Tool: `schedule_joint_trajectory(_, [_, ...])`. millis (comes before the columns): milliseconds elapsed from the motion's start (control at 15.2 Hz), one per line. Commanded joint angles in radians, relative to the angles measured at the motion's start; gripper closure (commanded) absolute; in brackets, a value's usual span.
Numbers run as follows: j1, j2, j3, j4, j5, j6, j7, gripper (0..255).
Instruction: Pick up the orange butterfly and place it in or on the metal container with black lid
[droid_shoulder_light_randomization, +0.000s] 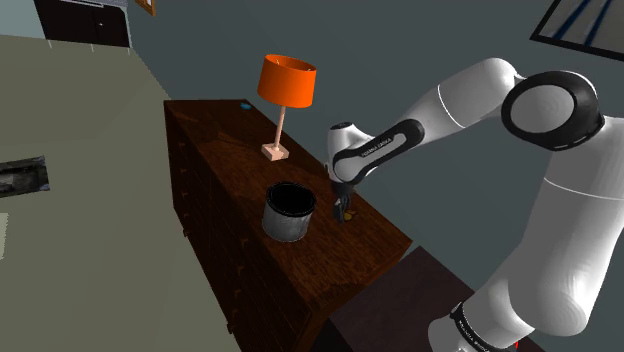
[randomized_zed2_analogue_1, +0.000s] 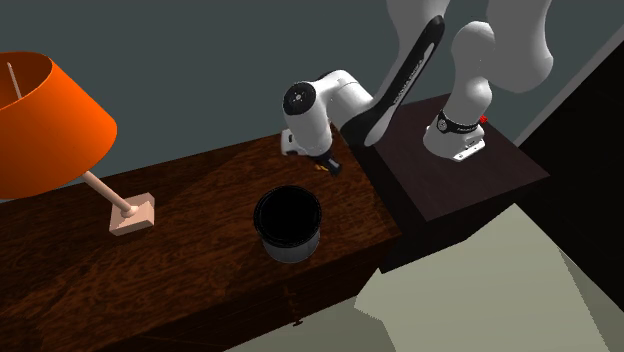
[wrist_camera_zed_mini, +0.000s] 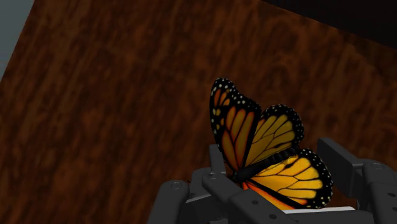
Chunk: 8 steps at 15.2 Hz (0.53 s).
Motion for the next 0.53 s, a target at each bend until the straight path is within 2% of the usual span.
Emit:
schedule_joint_trajectory(0, [0.000,-0.021,0.000,0.003,0.002,-0.024,-0.005,255])
schedule_joint_trajectory(462, [0.001,-0.095,0.002,0.012,0.008,-0.106,-0.019,255])
